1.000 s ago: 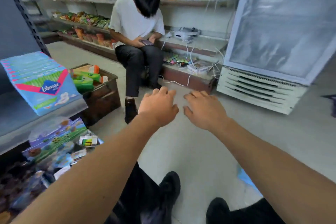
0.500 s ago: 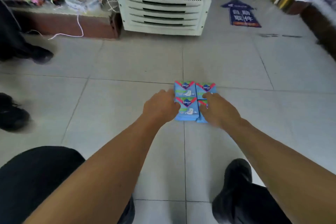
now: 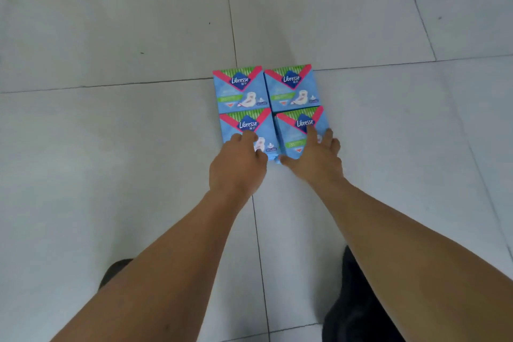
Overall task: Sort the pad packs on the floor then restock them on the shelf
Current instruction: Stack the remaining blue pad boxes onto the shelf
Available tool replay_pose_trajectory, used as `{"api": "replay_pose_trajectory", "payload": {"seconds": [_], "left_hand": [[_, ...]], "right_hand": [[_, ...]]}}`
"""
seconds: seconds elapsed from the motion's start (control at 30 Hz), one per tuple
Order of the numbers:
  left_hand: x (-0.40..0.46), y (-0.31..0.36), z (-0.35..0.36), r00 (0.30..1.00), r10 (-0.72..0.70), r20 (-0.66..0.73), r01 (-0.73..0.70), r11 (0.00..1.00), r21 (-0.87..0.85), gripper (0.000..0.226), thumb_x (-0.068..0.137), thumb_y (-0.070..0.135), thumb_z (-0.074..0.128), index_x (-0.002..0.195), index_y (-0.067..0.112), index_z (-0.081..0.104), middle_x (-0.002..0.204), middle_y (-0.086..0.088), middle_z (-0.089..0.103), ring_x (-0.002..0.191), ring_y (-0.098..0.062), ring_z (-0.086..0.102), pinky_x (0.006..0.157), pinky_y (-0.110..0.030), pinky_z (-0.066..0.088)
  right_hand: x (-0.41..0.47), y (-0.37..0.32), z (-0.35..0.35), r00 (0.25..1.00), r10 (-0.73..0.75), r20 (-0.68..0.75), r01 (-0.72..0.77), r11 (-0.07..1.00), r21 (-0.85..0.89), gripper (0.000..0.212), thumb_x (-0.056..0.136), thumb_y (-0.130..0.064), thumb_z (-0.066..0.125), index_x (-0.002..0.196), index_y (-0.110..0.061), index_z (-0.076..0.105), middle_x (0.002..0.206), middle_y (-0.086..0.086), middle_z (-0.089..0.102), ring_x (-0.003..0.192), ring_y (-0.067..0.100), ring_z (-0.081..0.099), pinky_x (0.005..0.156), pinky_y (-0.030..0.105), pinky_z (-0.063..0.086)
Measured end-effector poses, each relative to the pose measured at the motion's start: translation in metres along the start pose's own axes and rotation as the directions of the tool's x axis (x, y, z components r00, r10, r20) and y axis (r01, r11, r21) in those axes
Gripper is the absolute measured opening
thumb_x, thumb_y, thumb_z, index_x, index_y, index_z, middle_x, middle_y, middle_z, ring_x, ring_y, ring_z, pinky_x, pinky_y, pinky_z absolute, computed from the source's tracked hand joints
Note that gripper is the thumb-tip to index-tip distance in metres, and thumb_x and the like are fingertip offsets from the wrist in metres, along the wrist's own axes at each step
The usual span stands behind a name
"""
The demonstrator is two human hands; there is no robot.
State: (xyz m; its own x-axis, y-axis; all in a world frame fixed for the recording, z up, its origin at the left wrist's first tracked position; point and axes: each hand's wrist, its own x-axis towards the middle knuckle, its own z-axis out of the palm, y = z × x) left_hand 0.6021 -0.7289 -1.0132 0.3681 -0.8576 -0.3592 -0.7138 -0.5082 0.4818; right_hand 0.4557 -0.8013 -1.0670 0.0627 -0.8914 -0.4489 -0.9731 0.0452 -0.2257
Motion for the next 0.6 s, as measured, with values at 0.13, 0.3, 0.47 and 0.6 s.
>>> {"api": "replay_pose_trajectory", "payload": {"seconds": [0.13, 0.3, 0.47, 0.6], "left_hand": [[0.003, 0.006, 0.013, 0.998, -0.049, 0.032, 0.052, 0.993, -0.105, 0.032, 0.096, 0.028, 0.044, 0.127, 0.024, 0.051, 0.124, 0.001, 0.057, 0.111, -0.02, 0.055, 0.087, -0.035, 0.047], [-0.004, 0.014, 0.016, 0.998, -0.029, 0.054, 0.035, 0.992, -0.12, 0.029, 0.096, 0.027, 0.044, 0.124, 0.024, 0.052, 0.125, 0.004, 0.056, 0.111, -0.02, 0.055, 0.09, -0.037, 0.048], [-0.02, 0.017, -0.002, 0.994, 0.002, 0.105, 0.01, 0.993, -0.115, 0.028, 0.096, 0.032, 0.045, 0.119, 0.023, 0.058, 0.122, 0.004, 0.061, 0.11, -0.018, 0.058, 0.092, -0.037, 0.048], [-0.043, 0.021, -0.049, 0.995, -0.048, 0.087, 0.071, 0.957, -0.28, 0.037, 0.094, 0.046, 0.053, 0.119, 0.018, 0.057, 0.118, 0.001, 0.064, 0.109, -0.021, 0.059, 0.089, -0.032, 0.046]], "right_hand": [[0.001, 0.002, 0.012, 0.999, 0.031, -0.04, -0.029, 0.999, 0.039, 0.101, 0.075, -0.057, 0.072, 0.152, -0.033, 0.01, 0.159, 0.018, -0.004, 0.144, 0.044, 0.004, 0.109, 0.052, 0.031], [-0.008, 0.012, 0.006, 0.989, 0.038, -0.144, -0.017, 0.989, 0.145, 0.101, 0.068, -0.057, 0.078, 0.149, -0.031, 0.024, 0.153, 0.018, 0.011, 0.135, 0.041, 0.02, 0.103, 0.045, 0.036], [-0.045, 0.013, -0.019, 0.965, 0.015, -0.262, 0.023, 0.99, 0.141, 0.101, 0.064, -0.061, 0.078, 0.147, -0.029, 0.03, 0.149, 0.018, 0.022, 0.133, 0.039, 0.024, 0.1, 0.041, 0.035], [-0.09, -0.016, -0.049, 0.914, -0.167, -0.369, 0.225, 0.967, 0.119, 0.099, 0.061, -0.064, 0.075, 0.145, -0.031, 0.035, 0.146, 0.015, 0.028, 0.129, 0.037, 0.03, 0.099, 0.04, 0.037]]}}
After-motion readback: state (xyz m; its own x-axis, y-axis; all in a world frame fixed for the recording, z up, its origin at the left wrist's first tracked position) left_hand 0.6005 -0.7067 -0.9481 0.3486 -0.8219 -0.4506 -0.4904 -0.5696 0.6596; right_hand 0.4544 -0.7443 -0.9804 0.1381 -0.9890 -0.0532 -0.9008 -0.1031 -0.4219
